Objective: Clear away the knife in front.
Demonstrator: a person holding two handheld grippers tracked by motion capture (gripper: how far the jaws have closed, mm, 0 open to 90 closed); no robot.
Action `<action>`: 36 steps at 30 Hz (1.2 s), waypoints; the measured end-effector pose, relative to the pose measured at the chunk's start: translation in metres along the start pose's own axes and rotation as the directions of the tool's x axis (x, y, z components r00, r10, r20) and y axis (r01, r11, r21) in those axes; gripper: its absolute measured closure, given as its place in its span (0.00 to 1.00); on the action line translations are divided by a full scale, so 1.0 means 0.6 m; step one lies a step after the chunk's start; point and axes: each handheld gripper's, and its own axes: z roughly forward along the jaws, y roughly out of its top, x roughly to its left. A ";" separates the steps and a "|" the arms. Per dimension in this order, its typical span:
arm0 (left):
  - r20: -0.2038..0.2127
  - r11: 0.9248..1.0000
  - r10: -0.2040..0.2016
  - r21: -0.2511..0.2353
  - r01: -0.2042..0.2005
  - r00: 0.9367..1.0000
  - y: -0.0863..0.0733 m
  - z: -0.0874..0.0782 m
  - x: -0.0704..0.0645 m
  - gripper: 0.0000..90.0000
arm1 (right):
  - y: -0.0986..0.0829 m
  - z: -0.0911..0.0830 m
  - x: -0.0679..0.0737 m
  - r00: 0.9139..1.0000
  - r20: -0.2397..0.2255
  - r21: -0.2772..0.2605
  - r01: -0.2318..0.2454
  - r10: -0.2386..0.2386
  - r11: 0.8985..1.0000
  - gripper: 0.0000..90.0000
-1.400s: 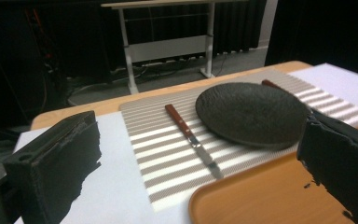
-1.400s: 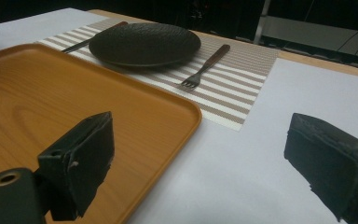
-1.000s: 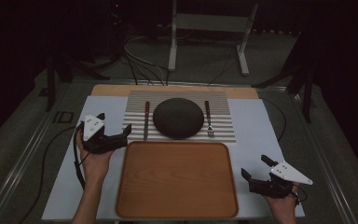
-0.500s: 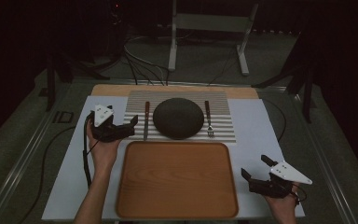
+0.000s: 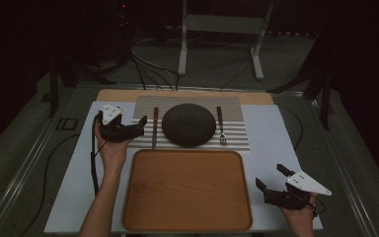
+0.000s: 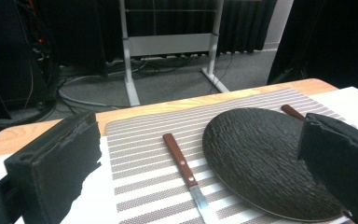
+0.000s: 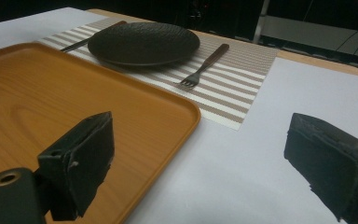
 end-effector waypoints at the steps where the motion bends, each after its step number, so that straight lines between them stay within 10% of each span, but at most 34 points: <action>1: 0.004 1.000 0.000 0.006 0.000 1.000 -0.003 0.004 0.003 0.00 | 0.000 0.000 0.000 1.000 0.000 0.000 0.000 0.000 1.000 0.09; 8: -0.017 0.999 0.040 0.003 -0.040 0.999 -0.006 0.020 0.006 0.00 | -0.001 -0.001 0.000 1.000 0.000 0.003 -0.002 0.002 1.000 0.09; 36: -0.059 0.984 -0.002 0.179 0.012 0.998 -0.014 0.128 -0.016 0.00 | -0.001 -0.001 0.000 1.000 -0.006 0.001 -0.006 0.006 1.000 0.09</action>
